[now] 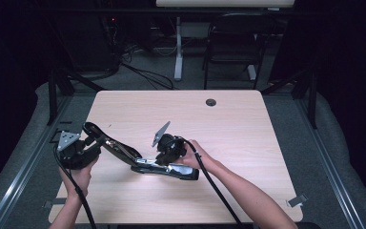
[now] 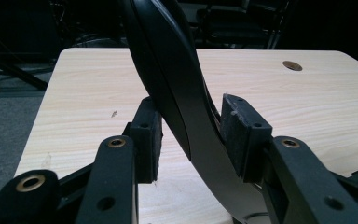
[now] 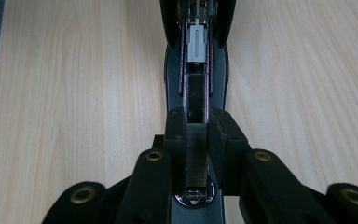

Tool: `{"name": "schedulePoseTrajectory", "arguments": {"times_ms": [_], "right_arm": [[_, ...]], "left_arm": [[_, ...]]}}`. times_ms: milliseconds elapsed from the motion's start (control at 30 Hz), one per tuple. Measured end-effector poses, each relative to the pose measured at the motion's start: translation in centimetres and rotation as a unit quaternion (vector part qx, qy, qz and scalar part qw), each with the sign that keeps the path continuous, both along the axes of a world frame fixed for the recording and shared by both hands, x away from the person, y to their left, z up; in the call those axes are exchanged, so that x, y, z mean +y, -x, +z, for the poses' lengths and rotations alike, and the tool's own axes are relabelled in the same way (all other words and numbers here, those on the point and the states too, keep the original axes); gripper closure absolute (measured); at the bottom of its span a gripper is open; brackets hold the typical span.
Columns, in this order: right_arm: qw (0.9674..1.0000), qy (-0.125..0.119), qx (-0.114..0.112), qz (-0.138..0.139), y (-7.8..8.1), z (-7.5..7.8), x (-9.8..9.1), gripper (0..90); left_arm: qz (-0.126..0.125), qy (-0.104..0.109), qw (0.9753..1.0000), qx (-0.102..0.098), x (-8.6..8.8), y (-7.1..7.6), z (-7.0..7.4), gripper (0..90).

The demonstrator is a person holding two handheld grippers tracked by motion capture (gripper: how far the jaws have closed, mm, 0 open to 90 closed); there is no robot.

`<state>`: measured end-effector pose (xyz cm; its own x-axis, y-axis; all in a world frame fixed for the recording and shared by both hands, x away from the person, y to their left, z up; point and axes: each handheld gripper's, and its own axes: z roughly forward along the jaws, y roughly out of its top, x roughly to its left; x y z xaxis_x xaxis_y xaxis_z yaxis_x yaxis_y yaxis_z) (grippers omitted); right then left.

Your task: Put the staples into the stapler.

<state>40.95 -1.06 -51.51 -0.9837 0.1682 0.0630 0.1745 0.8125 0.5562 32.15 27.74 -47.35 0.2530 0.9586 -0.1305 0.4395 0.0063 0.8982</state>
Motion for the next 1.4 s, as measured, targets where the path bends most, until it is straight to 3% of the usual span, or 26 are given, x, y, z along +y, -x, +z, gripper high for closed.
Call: {"name": "schedulePoseTrajectory", "arguments": {"times_ms": [533, 1400], "right_arm": [[0.9999, 0.011, -0.002, 0.003, 0.12, -0.08, -0.10, 78.5], [1.0000, 0.008, 0.001, 0.001, 0.17, -0.28, -0.32, 78.2]], "left_arm": [[0.000, 0.000, 1.0000, -0.001, -0.01, -0.01, 0.00, 59.5], [0.000, 0.000, 1.0000, -0.001, -0.02, 0.00, -0.01, 59.4]]}}
